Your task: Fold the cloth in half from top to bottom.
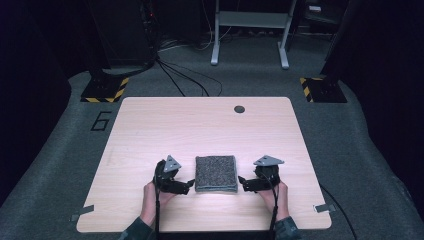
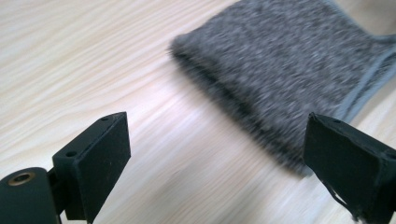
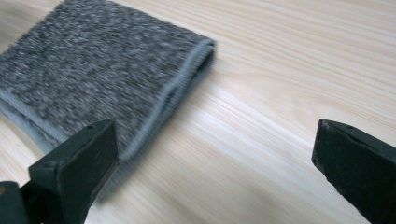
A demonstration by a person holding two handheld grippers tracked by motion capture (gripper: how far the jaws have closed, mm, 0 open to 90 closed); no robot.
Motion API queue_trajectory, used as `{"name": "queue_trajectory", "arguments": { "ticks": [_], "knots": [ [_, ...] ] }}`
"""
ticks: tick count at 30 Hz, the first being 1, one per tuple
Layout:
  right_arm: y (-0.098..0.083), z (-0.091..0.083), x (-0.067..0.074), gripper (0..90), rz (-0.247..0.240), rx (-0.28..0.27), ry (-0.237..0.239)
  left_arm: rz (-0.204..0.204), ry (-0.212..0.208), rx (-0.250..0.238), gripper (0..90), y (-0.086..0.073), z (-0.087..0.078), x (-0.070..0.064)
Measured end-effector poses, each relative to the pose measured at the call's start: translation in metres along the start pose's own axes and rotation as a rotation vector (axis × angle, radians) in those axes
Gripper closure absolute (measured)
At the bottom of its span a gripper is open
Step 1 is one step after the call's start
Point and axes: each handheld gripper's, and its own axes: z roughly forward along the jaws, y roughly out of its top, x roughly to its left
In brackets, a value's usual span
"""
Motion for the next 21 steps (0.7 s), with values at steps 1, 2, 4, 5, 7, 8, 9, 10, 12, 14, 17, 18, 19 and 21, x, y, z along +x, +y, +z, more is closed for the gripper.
{"name": "queue_trajectory", "arguments": {
  "ticks": [1,2,4,5,7,8,9,10,12,14,17,18,19,21],
  "knots": [
    [-0.002,-0.004,-0.002,0.7,0.001,-0.001,-0.013,-0.010,0.013,0.000,7.6,-0.003,-0.004,0.004],
    [-0.006,-0.008,-0.006,0.7,-0.002,-0.006,-0.026,-0.010,0.024,0.003,7.6,-0.007,-0.007,0.008],
    [-0.014,-0.017,-0.013,0.9,0.015,-0.009,-0.053,-0.029,0.050,0.009,7.5,-0.015,-0.014,0.018],
    [-0.018,-0.021,-0.018,0.9,0.022,-0.007,-0.068,-0.038,0.065,0.010,7.5,-0.020,-0.016,0.023],
    [-0.027,-0.028,-0.026,1.0,0.045,0.001,-0.099,-0.071,0.090,0.014,7.5,-0.031,-0.021,0.034],
    [-0.032,-0.031,-0.031,1.0,0.052,0.004,-0.115,-0.091,0.108,0.020,7.5,-0.036,-0.024,0.039],
    [-0.036,-0.034,-0.035,1.0,0.066,0.005,-0.129,-0.106,0.126,0.024,7.5,-0.041,-0.026,0.044],
    [-0.041,-0.037,-0.040,1.1,0.080,0.007,-0.146,-0.114,0.133,0.033,7.5,-0.046,-0.028,0.050],
    [-0.050,-0.041,-0.049,1.1,0.086,0.008,-0.179,-0.140,0.161,0.038,7.5,-0.056,-0.031,0.059],
    [-0.057,-0.044,-0.055,1.0,0.107,0.011,-0.194,-0.166,0.146,0.025,7.4,-0.062,-0.036,0.066],
    [-0.065,-0.046,-0.060,0.9,0.128,0.011,-0.211,-0.175,0.168,0.019,7.5,-0.068,-0.038,0.071],
    [-0.067,-0.046,-0.061,0.8,0.140,0.013,-0.211,-0.180,0.165,0.020,7.5,-0.069,-0.039,0.072],
    [-0.069,-0.046,-0.062,0.7,0.142,0.010,-0.218,-0.186,0.168,0.024,7.5,-0.070,-0.039,0.073],
    [-0.071,-0.046,-0.063,0.6,0.148,0.014,-0.219,-0.189,0.164,0.023,7.5,-0.072,-0.039,0.074]
  ]
}}
